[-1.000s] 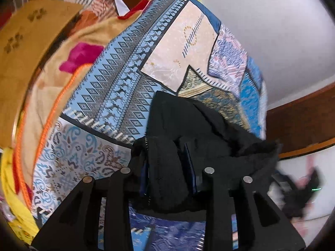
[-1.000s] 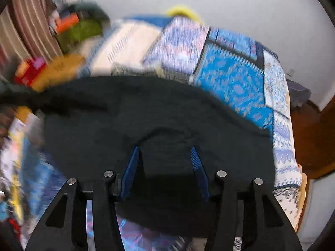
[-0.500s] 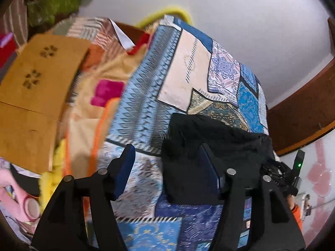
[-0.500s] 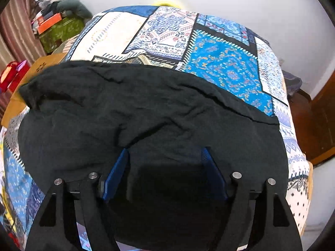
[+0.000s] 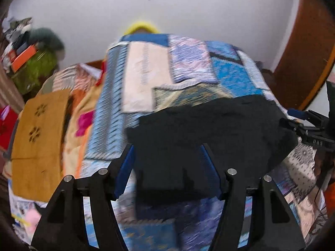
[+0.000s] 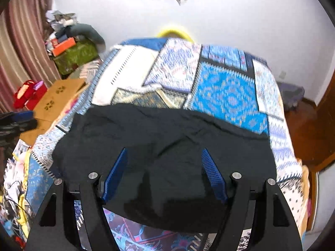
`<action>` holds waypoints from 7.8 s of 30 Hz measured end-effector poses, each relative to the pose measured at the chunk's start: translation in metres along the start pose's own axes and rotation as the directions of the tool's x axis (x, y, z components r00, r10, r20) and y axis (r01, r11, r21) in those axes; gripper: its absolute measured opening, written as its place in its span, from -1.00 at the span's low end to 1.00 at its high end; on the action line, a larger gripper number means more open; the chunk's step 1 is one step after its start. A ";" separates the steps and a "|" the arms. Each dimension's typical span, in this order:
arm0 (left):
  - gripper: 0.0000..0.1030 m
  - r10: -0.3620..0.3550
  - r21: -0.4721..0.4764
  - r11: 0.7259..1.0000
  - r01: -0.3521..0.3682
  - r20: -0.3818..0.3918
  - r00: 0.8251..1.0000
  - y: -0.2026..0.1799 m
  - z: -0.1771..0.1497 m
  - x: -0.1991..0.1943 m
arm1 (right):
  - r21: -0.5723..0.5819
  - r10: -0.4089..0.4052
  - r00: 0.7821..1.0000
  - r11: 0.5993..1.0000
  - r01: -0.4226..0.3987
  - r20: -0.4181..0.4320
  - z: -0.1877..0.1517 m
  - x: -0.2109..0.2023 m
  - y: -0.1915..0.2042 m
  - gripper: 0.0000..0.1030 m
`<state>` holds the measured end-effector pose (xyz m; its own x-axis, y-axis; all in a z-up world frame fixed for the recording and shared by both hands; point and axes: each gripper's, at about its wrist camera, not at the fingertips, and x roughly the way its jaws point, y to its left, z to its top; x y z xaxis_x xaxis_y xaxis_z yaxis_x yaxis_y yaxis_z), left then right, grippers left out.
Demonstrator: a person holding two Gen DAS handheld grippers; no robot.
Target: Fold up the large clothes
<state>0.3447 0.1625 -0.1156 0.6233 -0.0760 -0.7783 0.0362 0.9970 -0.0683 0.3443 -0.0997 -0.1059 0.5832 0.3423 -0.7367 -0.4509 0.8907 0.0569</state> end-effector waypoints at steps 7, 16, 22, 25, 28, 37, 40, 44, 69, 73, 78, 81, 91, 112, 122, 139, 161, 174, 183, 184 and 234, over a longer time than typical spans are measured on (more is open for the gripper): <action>0.22 0.002 0.043 0.999 -0.004 0.054 0.999 -0.068 0.007 0.047 | -0.003 0.003 1.000 1.000 -0.003 -0.015 -0.010 0.019 -0.007 0.36; 0.42 0.000 0.026 1.000 0.001 -0.031 1.000 -0.090 -0.024 0.112 | -0.080 -0.066 0.992 0.995 0.058 -0.105 -0.045 0.054 -0.019 0.44; 0.45 0.019 0.024 1.000 -0.018 -0.035 0.999 -0.084 -0.045 0.090 | -0.030 -0.060 0.991 0.998 0.056 -0.122 -0.049 0.043 -0.030 0.57; 0.57 0.041 0.001 0.999 -0.041 -0.037 0.998 -0.076 -0.054 0.080 | -0.015 -0.067 0.987 0.998 0.066 -0.143 -0.054 0.038 -0.030 0.57; 0.68 0.060 -0.037 0.997 -0.061 -0.048 0.997 -0.063 -0.063 0.071 | -0.020 -0.066 0.985 0.998 0.064 -0.162 -0.058 0.031 -0.029 0.57; 0.68 0.016 -0.348 0.937 -0.031 -0.046 0.999 0.002 -0.091 0.035 | -0.023 -0.064 0.989 0.998 0.062 -0.135 -0.057 0.000 -0.032 0.57; 0.68 -0.044 -0.474 0.880 0.023 -0.033 0.998 0.025 -0.105 0.032 | -0.010 -0.054 0.991 0.999 0.054 -0.120 -0.054 -0.004 -0.032 0.57; 0.68 -0.178 -0.603 0.785 0.143 0.002 0.984 0.043 -0.122 0.042 | 0.006 -0.031 0.992 0.999 0.032 -0.119 -0.053 -0.002 -0.030 0.57; -0.28 -0.067 -0.689 0.720 0.086 0.054 0.996 0.027 -0.074 0.094 | 0.085 0.023 0.989 0.996 -0.010 -0.149 -0.047 0.010 -0.020 0.57; -0.34 -0.028 -0.601 0.796 0.076 0.088 0.996 0.015 -0.056 0.057 | 0.065 0.007 0.992 0.998 0.001 -0.127 -0.040 -0.003 -0.012 0.57; -0.35 0.043 -0.527 0.846 0.082 0.222 0.974 0.013 -0.038 -0.015 | 0.060 0.061 0.994 0.997 -0.055 -0.094 -0.029 -0.012 0.008 0.57; -0.36 0.082 -0.509 0.857 0.080 0.288 0.954 0.014 -0.031 -0.050 | 0.040 0.113 0.989 0.993 -0.110 -0.098 -0.024 -0.007 0.029 0.57; -0.37 0.106 -0.434 0.900 0.038 0.303 0.947 -0.003 -0.025 -0.069 | -0.051 0.189 0.942 0.976 -0.211 -0.278 -0.048 0.077 0.099 0.63; -0.33 -0.121 -0.017 0.993 0.121 0.010 0.993 -0.221 -0.012 0.036 | 0.204 -0.008 0.990 0.978 0.036 -0.138 -0.086 -0.048 -0.094 0.57; 0.05 -0.082 0.187 0.977 0.102 -0.113 0.990 -0.240 -0.044 0.033 | 0.242 -0.029 0.993 0.969 0.056 -0.116 -0.099 -0.089 -0.108 0.57; 0.89 -0.008 0.106 0.994 0.002 0.063 0.998 -0.151 -0.047 -0.052 | 0.087 0.136 0.991 0.987 -0.134 -0.017 -0.060 -0.071 -0.025 0.58; 1.00 -0.102 -0.073 0.993 0.093 -0.133 0.986 -0.110 -0.101 0.009 | 0.222 0.141 0.963 0.971 -0.089 -0.230 -0.114 -0.028 -0.075 0.66; 1.00 -0.252 -0.282 0.936 0.209 -0.124 0.960 -0.048 -0.083 0.011 | 0.460 0.350 0.913 0.859 -0.224 -0.209 -0.123 -0.021 -0.120 0.68; 1.00 -0.518 -0.469 0.783 0.408 -0.129 0.846 -0.041 -0.094 0.061 | 0.554 0.444 0.863 0.793 -0.253 -0.242 -0.119 0.033 -0.132 0.68; 1.00 -0.528 -0.479 0.774 0.413 -0.128 0.840 -0.040 -0.092 0.066 | 0.557 0.449 0.860 0.790 -0.255 -0.243 -0.117 0.036 -0.132 0.68; 0.42 -0.316 -0.419 0.823 0.383 0.221 0.923 0.144 0.009 0.005 | 0.185 0.448 0.889 0.885 -0.427 -0.094 0.050 0.102 0.056 -0.54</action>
<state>0.3598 0.3056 -0.1241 0.7361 -0.3825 -0.5585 -0.0590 0.7857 -0.6158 0.4124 0.0000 -0.1440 0.2533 0.6754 -0.6926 -0.5226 0.6980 0.4896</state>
